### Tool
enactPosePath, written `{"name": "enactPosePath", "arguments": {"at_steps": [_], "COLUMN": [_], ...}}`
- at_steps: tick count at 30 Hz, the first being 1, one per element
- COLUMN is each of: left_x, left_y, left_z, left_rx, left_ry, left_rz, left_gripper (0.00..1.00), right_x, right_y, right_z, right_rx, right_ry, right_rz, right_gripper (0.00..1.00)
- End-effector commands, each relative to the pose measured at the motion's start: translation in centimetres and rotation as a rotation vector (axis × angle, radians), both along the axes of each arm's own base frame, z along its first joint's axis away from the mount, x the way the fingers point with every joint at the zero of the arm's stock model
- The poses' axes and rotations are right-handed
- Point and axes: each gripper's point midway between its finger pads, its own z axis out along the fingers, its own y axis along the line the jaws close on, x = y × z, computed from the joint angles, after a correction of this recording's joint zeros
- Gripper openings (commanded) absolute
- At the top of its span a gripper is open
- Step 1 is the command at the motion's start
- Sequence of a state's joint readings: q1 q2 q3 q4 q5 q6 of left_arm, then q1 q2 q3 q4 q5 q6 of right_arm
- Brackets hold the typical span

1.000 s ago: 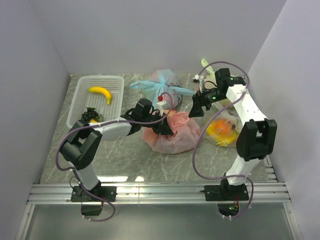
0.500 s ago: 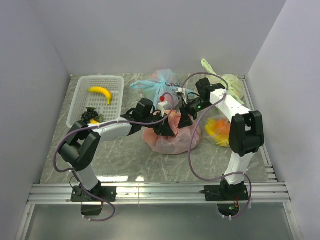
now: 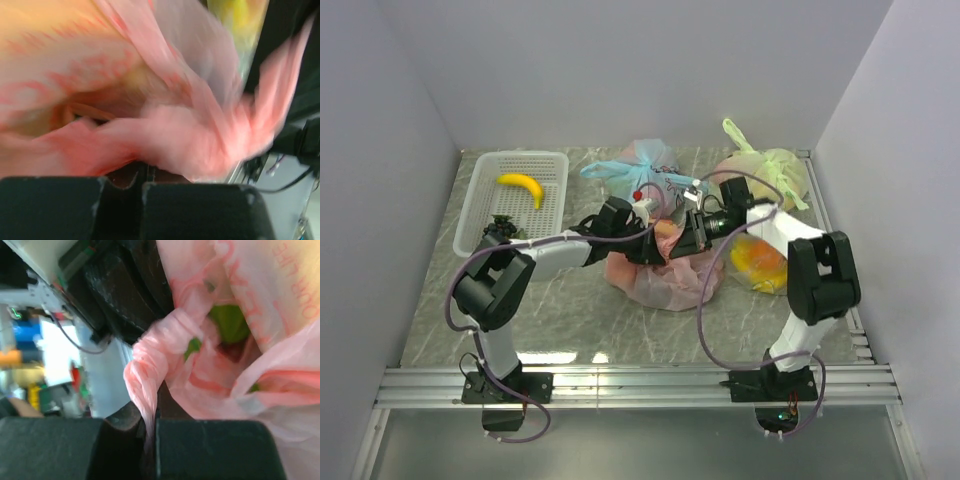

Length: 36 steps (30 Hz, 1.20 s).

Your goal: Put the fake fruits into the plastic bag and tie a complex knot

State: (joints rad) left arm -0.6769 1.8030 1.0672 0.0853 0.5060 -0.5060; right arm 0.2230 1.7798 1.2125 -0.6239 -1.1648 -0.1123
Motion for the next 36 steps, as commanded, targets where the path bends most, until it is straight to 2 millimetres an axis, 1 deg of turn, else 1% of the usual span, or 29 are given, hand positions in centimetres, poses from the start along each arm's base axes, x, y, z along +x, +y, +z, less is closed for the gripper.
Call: {"name": "enactPosePath", "arguments": {"at_steps": [1, 2, 3, 4, 5, 6, 7, 8, 9, 11, 13, 14, 15, 16, 17, 18, 20, 21, 23, 25, 26, 27, 28, 29, 30, 32, 34, 35, 36], "left_x": [5.3, 5.3, 5.8, 6.2, 6.0, 6.1, 6.5, 5.6, 5.4, 4.5, 2.7, 1.7, 0.8, 0.3, -0.4, -0.9, -1.8, -1.9, -1.7, -1.1, -0.4, 0.0, 0.1, 0.8, 0.8, 0.2, -0.7, -1.3, -1.8], "left_y": [0.0, -0.4, -0.6, -0.6, -0.7, -0.7, -0.5, -0.6, -0.5, -0.4, -0.3, -0.1, 0.1, 0.2, 0.4, 0.4, 0.5, 0.3, 0.0, -0.3, -0.7, -0.9, -1.1, -1.3, -1.3, -0.8, -0.2, 0.1, 0.3], "left_z": [3.2, 3.8, 4.5, 4.9, 5.5, 6.0, 6.5, 6.9, 7.1, 7.9, 8.4, 8.7, 8.9, 9.0, 9.6, 9.9, 11.1, 12.5, 14.1, 15.4, 16.8, 17.5, 17.5, 19.0, 18.8, 17.0, 15.3, 13.6, 12.9], "left_rx": [-0.082, -0.112, -0.129, -0.141, -0.170, -0.189, -0.204, -0.237, -0.254, -0.297, -0.321, -0.338, -0.350, -0.358, -0.380, -0.395, -0.429, -0.472, -0.497, -0.517, -0.530, -0.532, -0.513, -0.509, -0.486, -0.430, -0.395, -0.378, -0.378], "left_ry": [-0.079, -0.084, -0.105, -0.117, -0.110, -0.115, -0.124, -0.100, -0.093, -0.079, -0.056, -0.052, -0.038, -0.028, -0.019, -0.008, -0.001, -0.008, -0.015, -0.037, -0.070, -0.089, -0.081, -0.166, -0.170, -0.161, -0.142, -0.119, -0.101], "left_rz": [0.129, 0.105, 0.104, 0.112, 0.096, 0.093, 0.100, 0.068, 0.058, 0.025, -0.050, -0.070, -0.101, -0.114, -0.126, -0.147, -0.176, -0.180, -0.172, -0.167, -0.172, -0.179, -0.187, -0.213, -0.221, -0.254, -0.282, -0.293, -0.312], "left_gripper": [0.00, 0.00, 0.00, 0.00, 0.00, 0.00, 0.00, 0.00, 0.00, 0.00, 0.00, 0.00, 0.00, 0.00, 0.00, 0.00, 0.00, 0.00, 0.00, 0.00, 0.00, 0.00, 0.00, 0.00, 0.00, 0.00, 0.00, 0.00, 0.00], "right_x": [-0.3, 0.6, 0.1, 0.4, 1.1, 1.0, 0.7, 1.2, 1.4, 2.2, 2.2, 2.3, 2.3, 2.1, 2.1, 2.3, 2.0, 2.3, 2.2, 1.7, 1.2, 0.9, 0.4, 0.4, 0.4, 0.3, 0.2, -0.3, -0.6], "right_y": [2.5, 3.0, 3.0, 3.4, 3.8, 3.9, 4.7, 5.2, 5.8, 6.6, 7.2, 7.7, 8.0, 8.1, 8.3, 8.2, 7.9, 7.3, 6.9, 7.2, 7.3, 7.5, 7.9, 8.0, 8.0, 8.2, 8.6, 8.9, 8.9], "right_z": [5.2, 6.3, 5.4, 5.8, 7.2, 6.8, 7.6, 8.4, 8.8, 9.1, 9.4, 9.0, 9.2, 9.8, 9.8, 9.9, 10.4, 10.1, 11.1, 12.3, 13.6, 14.2, 14.8, 14.8, 14.4, 13.0, 10.6, 8.7, 7.8], "right_rx": [0.181, 0.228, 0.230, 0.247, 0.306, 0.317, 0.343, 0.379, 0.385, 0.392, 0.408, 0.392, 0.393, 0.397, 0.388, 0.390, 0.403, 0.397, 0.423, 0.449, 0.485, 0.505, 0.523, 0.523, 0.512, 0.486, 0.406, 0.331, 0.294], "right_ry": [0.149, 0.059, 0.101, 0.192, 0.119, 0.151, 0.208, 0.162, 0.156, 0.138, 0.143, 0.154, 0.140, 0.110, 0.114, 0.106, 0.099, 0.098, 0.061, 0.016, -0.028, -0.044, -0.053, -0.058, -0.053, -0.035, -0.050, -0.006, -0.049], "right_rz": [-0.135, -0.151, -0.183, -0.252, -0.270, -0.304, -0.325, -0.349, -0.355, -0.393, -0.385, -0.400, -0.403, -0.403, -0.407, -0.430, -0.443, -0.462, -0.464, -0.445, -0.429, -0.419, -0.410, -0.411, -0.418, -0.415, -0.396, -0.389, -0.355], "right_gripper": [0.00, 0.00, 0.00, 0.00, 0.00, 0.00, 0.00, 0.00, 0.00, 0.00, 0.00, 0.00, 0.00, 0.00, 0.00, 0.00, 0.00, 0.00, 0.00, 0.00, 0.00, 0.00, 0.00, 0.00, 0.00, 0.00, 0.00, 0.05, 0.08]}}
